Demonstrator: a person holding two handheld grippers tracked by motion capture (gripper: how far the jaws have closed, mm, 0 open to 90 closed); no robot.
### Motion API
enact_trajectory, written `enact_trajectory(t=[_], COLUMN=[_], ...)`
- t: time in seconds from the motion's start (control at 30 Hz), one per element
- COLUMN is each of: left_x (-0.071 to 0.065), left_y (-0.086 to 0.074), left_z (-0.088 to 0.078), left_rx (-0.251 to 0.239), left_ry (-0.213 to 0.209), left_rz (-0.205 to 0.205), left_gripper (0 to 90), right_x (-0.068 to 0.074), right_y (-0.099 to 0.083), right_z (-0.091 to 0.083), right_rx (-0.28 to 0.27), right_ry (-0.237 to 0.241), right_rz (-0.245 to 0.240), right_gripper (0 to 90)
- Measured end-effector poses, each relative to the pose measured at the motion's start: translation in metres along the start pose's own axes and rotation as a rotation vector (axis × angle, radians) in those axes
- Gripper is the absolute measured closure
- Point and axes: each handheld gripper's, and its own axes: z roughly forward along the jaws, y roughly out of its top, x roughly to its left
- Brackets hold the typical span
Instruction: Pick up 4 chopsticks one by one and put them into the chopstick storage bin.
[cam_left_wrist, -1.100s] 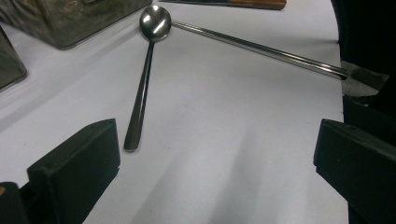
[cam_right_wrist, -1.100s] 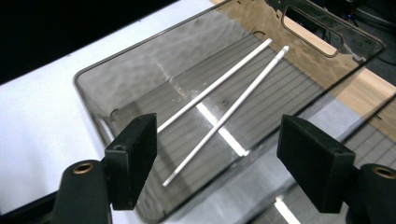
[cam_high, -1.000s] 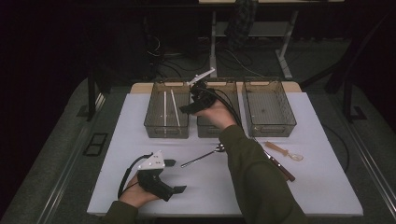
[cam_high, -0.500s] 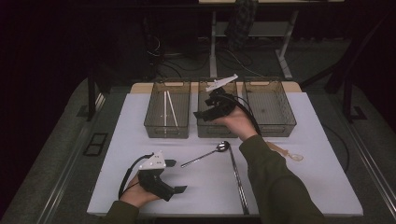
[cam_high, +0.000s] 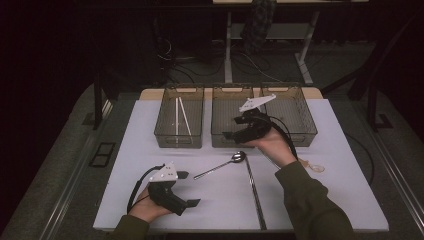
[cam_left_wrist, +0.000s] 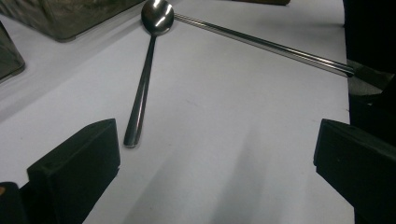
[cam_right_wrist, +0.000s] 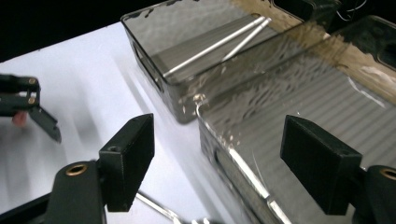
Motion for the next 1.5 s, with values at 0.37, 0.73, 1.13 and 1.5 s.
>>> enact_trajectory(t=[0.37,0.73,1.13,1.5], left_x=[0.000,-0.001,-0.003,-0.003], left_y=[0.000,0.000,0.000,0.000], left_z=[0.001,0.001,0.001,0.000], left_rx=[0.010,0.013,0.019,0.019], left_ry=[0.006,0.012,0.015,0.015], left_rz=[0.002,0.003,0.010,0.011], left_gripper=[0.0,0.0,0.0,0.0], right_x=[0.003,0.013,0.025,0.019], right_y=[-0.044,-0.084,-0.114,-0.116], right_z=[-0.026,-0.034,-0.025,-0.003], right_rx=[0.009,0.061,0.128,0.152], right_ry=[-0.007,-0.012,-0.041,-0.086], right_rz=[0.017,0.038,0.074,0.128], right_gripper=[25.8,26.4,34.1,52.6])
